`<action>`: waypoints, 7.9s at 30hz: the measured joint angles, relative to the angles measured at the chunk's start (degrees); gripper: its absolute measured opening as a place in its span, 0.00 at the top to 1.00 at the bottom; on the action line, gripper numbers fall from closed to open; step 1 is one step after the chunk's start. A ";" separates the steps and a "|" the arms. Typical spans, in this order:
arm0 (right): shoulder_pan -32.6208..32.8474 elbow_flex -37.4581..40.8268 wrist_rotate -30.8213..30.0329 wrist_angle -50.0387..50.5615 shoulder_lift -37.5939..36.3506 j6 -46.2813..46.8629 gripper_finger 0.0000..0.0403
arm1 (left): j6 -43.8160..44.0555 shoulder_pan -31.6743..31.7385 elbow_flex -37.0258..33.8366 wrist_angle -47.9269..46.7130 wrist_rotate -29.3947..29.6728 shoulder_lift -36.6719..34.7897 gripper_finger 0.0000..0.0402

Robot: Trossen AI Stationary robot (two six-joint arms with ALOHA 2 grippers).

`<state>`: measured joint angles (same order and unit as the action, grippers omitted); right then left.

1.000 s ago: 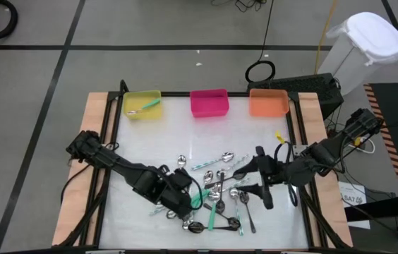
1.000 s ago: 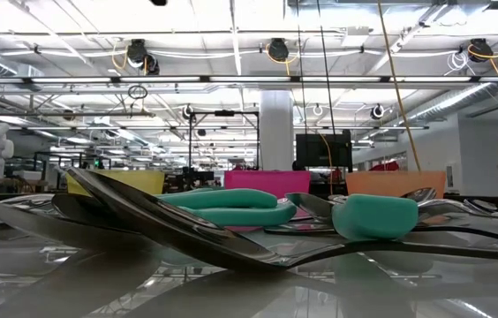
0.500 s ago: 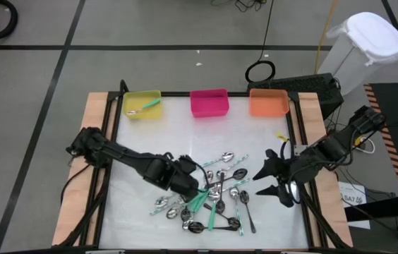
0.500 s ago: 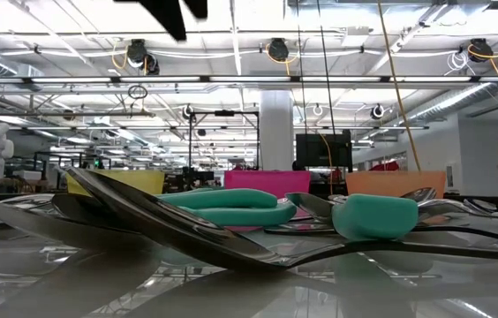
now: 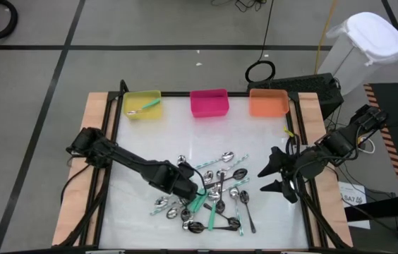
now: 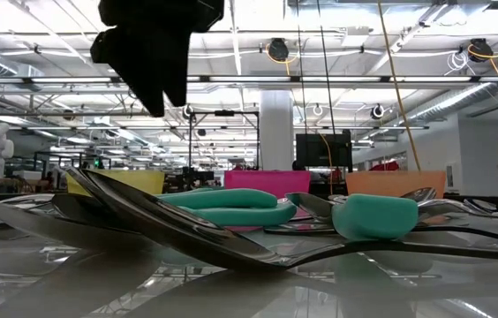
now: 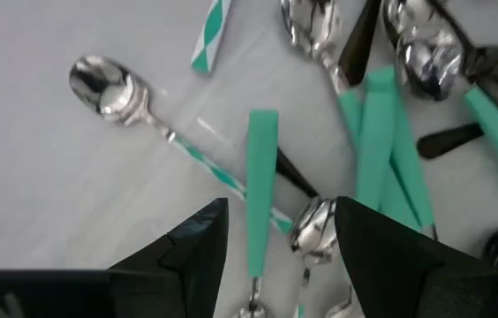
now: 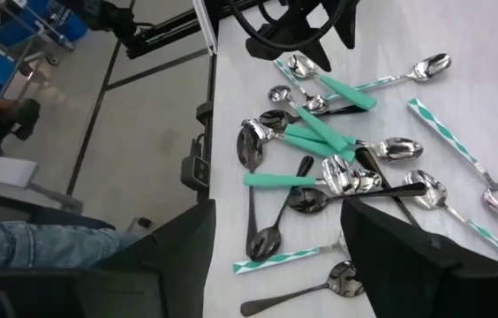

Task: Sort silverware by color (type)
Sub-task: Put the light green spoon into the yellow bin

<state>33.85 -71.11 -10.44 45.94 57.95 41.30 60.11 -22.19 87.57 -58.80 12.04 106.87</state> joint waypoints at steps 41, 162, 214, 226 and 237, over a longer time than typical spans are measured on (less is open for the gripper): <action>0.00 0.04 -2.83 6.14 1.27 -7.36 0.40 | -6.44 -0.59 0.70 -1.53 -4.22 8.25 0.46; 0.00 0.07 1.63 3.63 1.73 -3.06 0.40 | -10.23 -2.83 -8.98 11.04 -2.34 5.95 0.90; -0.13 -2.95 -7.72 -3.59 -4.64 8.64 0.40 | -28.80 2.83 27.42 -9.66 16.28 5.62 0.90; -2.60 -2.97 -13.74 -11.62 -5.11 8.45 0.40 | -28.91 2.84 29.53 -14.74 16.58 5.62 0.90; -4.28 -2.97 -13.58 -15.78 -5.01 -18.52 0.40 | -29.55 2.98 31.08 -14.89 11.70 5.62 0.90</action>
<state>29.56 -74.08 -24.02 30.16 52.95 22.77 30.56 -19.22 118.65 -73.70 23.74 112.49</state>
